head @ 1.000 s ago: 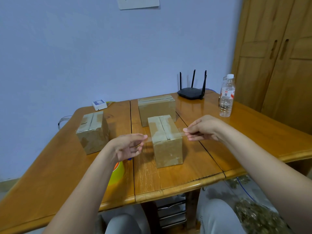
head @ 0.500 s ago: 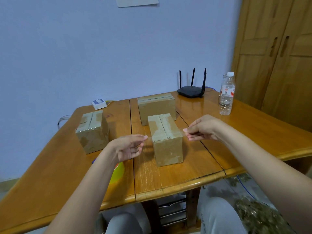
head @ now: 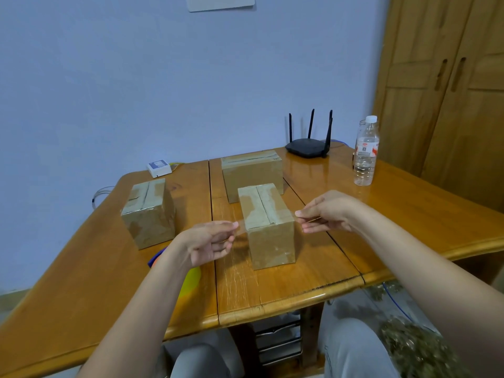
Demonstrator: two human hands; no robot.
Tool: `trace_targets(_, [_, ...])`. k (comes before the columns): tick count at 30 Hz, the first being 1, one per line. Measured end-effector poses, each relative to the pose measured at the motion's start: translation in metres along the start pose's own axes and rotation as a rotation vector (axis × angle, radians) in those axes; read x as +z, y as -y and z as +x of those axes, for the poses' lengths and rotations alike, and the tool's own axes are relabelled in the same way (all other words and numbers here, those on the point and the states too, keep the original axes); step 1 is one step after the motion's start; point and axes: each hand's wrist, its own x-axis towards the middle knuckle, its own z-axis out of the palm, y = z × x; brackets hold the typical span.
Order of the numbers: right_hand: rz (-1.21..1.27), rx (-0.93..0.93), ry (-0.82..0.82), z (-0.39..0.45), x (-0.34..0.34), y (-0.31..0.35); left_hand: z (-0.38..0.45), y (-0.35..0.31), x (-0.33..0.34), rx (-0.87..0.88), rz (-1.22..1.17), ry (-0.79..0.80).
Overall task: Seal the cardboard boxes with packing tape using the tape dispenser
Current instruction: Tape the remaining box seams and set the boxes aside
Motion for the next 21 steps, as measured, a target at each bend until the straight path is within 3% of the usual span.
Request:
trace_targets(3, [-0.162, -0.06, -0.077, -0.002, 0.003, 0.002, -0.001, -0.004, 0.0, 0.066, 0.028, -0.031])
trace_targets(8, [-0.641, -0.111, -0.236, -0.008, 0.019, 0.011, -0.005, -0.011, 0.003, 0.098, 0.158, -0.087])
trace_targets(13, [-0.71, -0.523, -0.456, -0.016, 0.031, 0.017, -0.01, -0.016, 0.009, 0.155, 0.479, -0.211])
trace_targets(17, [-0.869, -0.782, -0.301, -0.021, 0.041, 0.028, -0.005, -0.022, 0.007, 0.214, 0.608, -0.339])
trace_targets(21, [-1.008, -0.809, -0.13, -0.016, 0.055, 0.033, -0.004, -0.021, 0.008, 0.243, 0.633, -0.346])
